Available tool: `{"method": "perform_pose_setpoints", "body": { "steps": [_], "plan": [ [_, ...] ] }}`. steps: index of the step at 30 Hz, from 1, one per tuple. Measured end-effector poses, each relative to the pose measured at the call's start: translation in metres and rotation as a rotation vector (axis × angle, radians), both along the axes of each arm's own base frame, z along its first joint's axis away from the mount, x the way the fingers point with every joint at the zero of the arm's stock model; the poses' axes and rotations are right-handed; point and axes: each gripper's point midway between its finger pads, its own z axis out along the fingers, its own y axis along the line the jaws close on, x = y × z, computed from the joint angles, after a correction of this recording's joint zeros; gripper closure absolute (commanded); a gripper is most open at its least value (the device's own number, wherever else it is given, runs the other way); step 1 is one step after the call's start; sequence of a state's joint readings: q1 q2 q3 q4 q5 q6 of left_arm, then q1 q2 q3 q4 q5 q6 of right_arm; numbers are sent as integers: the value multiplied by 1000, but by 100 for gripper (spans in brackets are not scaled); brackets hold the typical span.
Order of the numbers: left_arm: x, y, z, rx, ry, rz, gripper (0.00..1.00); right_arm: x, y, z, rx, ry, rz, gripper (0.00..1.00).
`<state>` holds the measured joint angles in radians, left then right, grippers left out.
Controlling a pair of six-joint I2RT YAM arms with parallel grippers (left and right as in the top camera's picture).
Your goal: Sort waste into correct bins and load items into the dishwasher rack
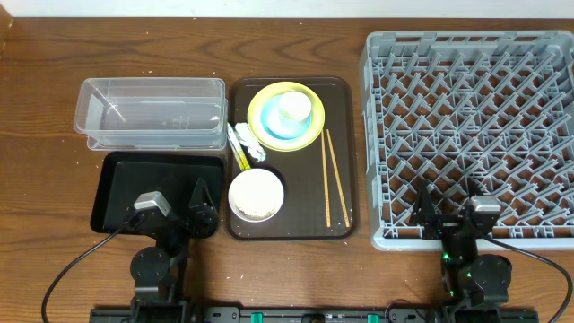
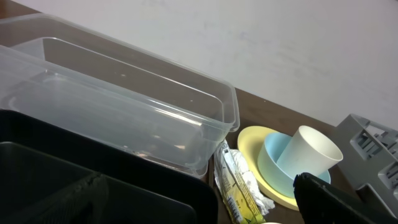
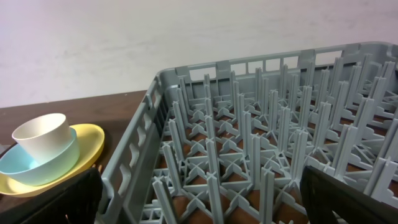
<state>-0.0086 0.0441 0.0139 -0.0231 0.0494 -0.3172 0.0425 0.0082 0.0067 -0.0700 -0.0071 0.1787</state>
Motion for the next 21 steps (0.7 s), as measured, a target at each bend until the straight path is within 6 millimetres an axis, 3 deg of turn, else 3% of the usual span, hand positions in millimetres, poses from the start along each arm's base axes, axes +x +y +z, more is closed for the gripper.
{"method": "perform_pose_setpoints", "body": {
  "steps": [21],
  "plan": [
    [0,-4,1,-16,-4,-19,2,0,0,0,0,0,0,1]
  ]
}}
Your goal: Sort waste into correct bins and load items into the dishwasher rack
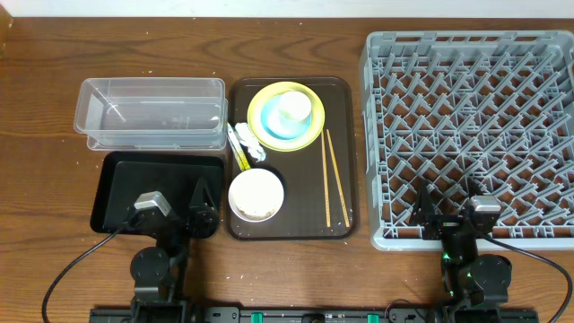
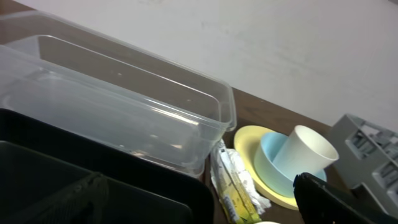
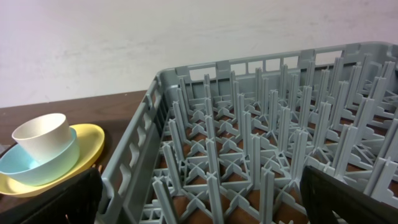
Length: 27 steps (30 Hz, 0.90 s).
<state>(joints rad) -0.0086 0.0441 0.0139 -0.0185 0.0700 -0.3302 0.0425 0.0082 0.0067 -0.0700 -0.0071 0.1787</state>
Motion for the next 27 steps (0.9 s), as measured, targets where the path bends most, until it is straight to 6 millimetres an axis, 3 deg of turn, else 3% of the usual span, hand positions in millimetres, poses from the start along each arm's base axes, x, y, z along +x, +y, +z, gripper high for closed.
{"method": "perform_pose_setpoints", "body": {
  "steps": [9,11,18,25,27],
  "plan": [
    [-8,-33,13,-57,21,-185,2,0,0,0,0,0,0,1],
    [-14,-35,30,-67,46,-198,2,0,0,0,0,0,0,1],
    [-27,-37,132,-80,150,-208,2,0,0,0,0,-1,0,1],
    [-30,-44,160,-144,644,-225,2,0,-1,0,0,0,-3,1],
    [-18,-46,167,-158,735,-225,2,0,-1,0,0,1,-3,1]
  ]
}}
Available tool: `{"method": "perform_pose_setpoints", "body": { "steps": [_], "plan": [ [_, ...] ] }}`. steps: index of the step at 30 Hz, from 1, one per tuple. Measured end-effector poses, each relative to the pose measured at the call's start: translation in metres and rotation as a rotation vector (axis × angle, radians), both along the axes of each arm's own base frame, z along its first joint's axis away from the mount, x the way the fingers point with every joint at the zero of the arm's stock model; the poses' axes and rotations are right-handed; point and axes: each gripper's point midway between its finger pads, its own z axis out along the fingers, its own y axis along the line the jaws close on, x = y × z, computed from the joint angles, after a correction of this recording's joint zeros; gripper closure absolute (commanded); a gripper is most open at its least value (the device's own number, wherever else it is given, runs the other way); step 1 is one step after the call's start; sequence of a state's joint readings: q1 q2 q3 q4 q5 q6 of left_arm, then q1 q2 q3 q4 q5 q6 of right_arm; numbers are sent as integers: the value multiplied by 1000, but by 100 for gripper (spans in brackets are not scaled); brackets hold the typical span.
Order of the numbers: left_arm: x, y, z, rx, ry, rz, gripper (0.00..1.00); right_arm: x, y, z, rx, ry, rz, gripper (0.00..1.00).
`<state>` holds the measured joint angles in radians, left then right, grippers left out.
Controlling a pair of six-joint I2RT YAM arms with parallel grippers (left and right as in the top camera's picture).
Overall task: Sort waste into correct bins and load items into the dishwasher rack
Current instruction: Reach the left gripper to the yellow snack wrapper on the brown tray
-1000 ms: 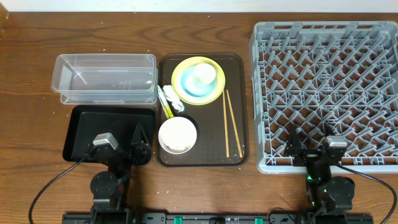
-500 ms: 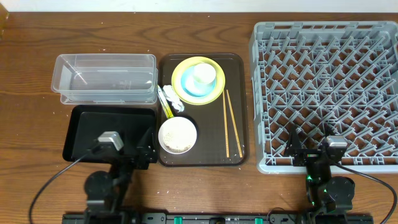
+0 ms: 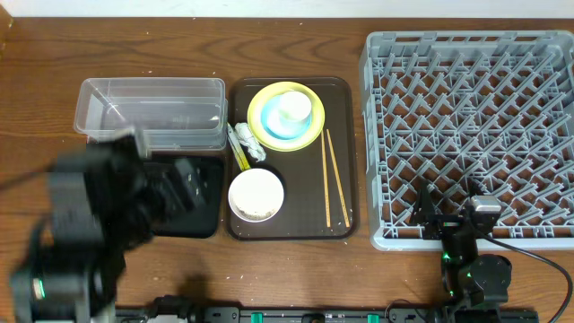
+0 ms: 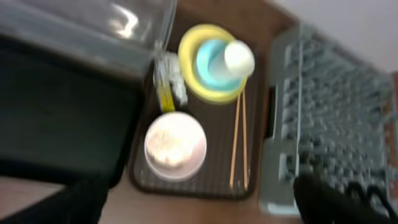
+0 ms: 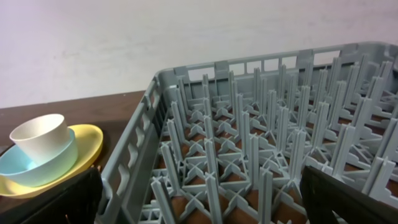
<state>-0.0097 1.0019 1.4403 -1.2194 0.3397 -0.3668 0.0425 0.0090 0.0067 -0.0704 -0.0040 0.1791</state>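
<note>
A brown tray (image 3: 341, 90) holds a yellow plate (image 3: 309, 130) with a blue bowl and white cup (image 3: 294, 106), a white bowl (image 3: 256, 195), chopsticks (image 3: 332, 175) and a crumpled wrapper (image 3: 240, 144). The grey rack (image 3: 471, 117) is on the right. My left gripper (image 3: 184, 179) is blurred and raised over the black bin (image 3: 202, 220). It is open, and its camera looks down on the white bowl (image 4: 175, 144) and cup (image 4: 239, 57). My right gripper (image 3: 448, 213) is open at the rack's front edge (image 5: 134, 168), holding nothing.
A clear plastic bin (image 3: 152, 112) stands behind the black bin, left of the tray. The brown wooden table (image 3: 287, 260) runs along the front. Both arm bases sit at the table's front edge.
My left arm has risen from its low rest by the black bin. Its camera now looks steeply down on the tray instead of across the bins. The right arm has not moved.
Both arms sat low at the table's front edge with open grippers, the left looking across the bins, the right across the rack. The left view then shifted slightly. Now the left arm is raised and blurred; nothing on the tray has moved.
</note>
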Motion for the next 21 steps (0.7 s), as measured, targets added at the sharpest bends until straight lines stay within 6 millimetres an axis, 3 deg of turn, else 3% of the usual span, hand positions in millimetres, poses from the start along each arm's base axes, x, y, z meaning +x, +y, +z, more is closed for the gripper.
{"method": "perform_pose_setpoints", "body": {
  "steps": [4,6,7,8,9,12,13,19,21],
  "plan": [
    [43,-1,-1,-1,69,-2,2,0,0,0,0,0,0,1],
    [59,-1,-17,-1,128,-2,2,0,0,0,0,0,0,1],
    [68,-1,-24,-1,149,-2,8,0,0,0,0,0,0,1],
    [79,-1,-31,-3,157,0,30,0,0,0,0,0,0,1],
    [89,-2,-36,-6,160,3,45,0,0,0,0,0,0,1],
    [110,-3,-54,-11,196,7,86,0,0,0,0,0,0,1],
    [113,-3,-61,-13,217,12,94,0,0,0,0,0,0,1],
    [114,-21,-94,94,311,-14,93,0,0,0,0,0,0,1],
    [108,-29,-107,166,336,-15,83,0,0,0,0,0,0,1]
  ]
}}
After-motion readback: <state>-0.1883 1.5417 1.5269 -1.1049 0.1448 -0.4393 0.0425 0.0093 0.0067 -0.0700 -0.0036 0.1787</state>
